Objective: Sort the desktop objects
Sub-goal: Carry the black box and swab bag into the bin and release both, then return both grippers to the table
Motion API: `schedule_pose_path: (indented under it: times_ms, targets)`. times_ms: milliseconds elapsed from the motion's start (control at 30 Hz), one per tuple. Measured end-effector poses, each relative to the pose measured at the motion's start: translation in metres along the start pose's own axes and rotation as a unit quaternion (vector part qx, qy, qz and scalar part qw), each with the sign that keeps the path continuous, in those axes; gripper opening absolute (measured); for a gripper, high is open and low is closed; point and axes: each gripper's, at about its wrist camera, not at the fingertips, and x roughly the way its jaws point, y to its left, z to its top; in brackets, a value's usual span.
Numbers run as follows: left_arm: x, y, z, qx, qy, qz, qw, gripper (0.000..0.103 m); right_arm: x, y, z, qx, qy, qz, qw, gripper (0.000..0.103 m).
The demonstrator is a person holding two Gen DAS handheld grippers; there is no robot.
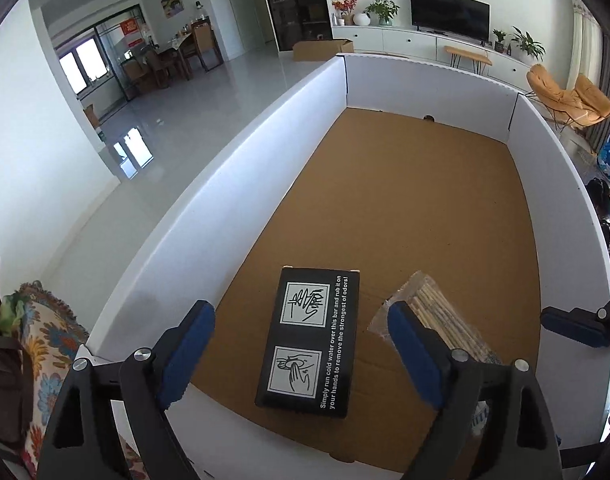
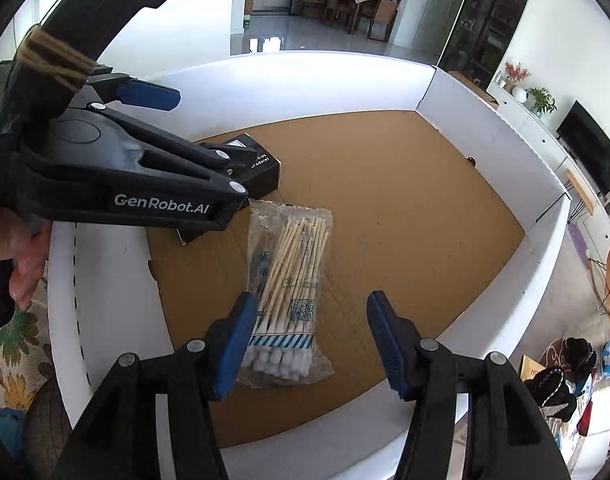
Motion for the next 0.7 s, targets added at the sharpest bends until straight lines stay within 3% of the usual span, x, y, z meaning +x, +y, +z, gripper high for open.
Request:
schedule_pose_path:
  times_ms: [100, 167, 200, 267, 300, 400, 467, 567, 633, 700]
  targets:
    - [-0.007, -0.007, -0.008, 0.004, -0.011, -0.003, 0.9999, 0.088, -0.011, -0.001, -0.013, 0.006, -0.029, 0.004, 1.000, 0.058]
    - [-0.018, -0.005, -0.010, -0.010, -0.033, -0.007, 0.9994, 0.088, -0.026, -0.008, -0.024, 0.022, -0.076, -0.003, 0.997, 0.058]
    - [-0.029, -0.002, -0.011, -0.017, -0.052, -0.007, 0.9985, 0.088, -0.038, -0.014, -0.032, 0.038, -0.103, -0.021, 0.994, 0.064]
    - [-0.055, -0.001, -0.014, -0.026, -0.093, -0.003, 0.9954, 0.088, -0.069, -0.030, -0.052, 0.073, -0.162, -0.037, 0.983, 0.086]
    - [-0.070, -0.002, -0.015, -0.026, -0.111, -0.004, 0.9935, 0.088, -0.085, -0.039, -0.066, 0.088, -0.193, -0.049, 0.976, 0.103]
    - [-0.110, -0.023, -0.013, -0.009, -0.151, -0.028, 0.9881, 0.088, -0.125, -0.062, -0.114, 0.117, -0.259, -0.094, 0.954, 0.103]
    - [-0.137, -0.048, -0.015, 0.015, -0.171, -0.053, 0.9837, 0.088, -0.139, -0.077, -0.149, 0.132, -0.253, -0.117, 0.951, 0.103]
    - [-0.170, -0.098, -0.025, 0.055, -0.190, -0.117, 0.9732, 0.095, -0.139, -0.109, -0.201, 0.164, -0.186, -0.132, 0.960, 0.103]
    - [-0.186, -0.139, -0.035, 0.086, -0.190, -0.161, 0.9647, 0.103, -0.146, -0.134, -0.241, 0.201, -0.168, -0.151, 0.953, 0.103]
    - [-0.194, -0.179, -0.052, 0.121, -0.181, -0.190, 0.9574, 0.103, -0.158, -0.163, -0.280, 0.244, -0.149, -0.171, 0.943, 0.103]
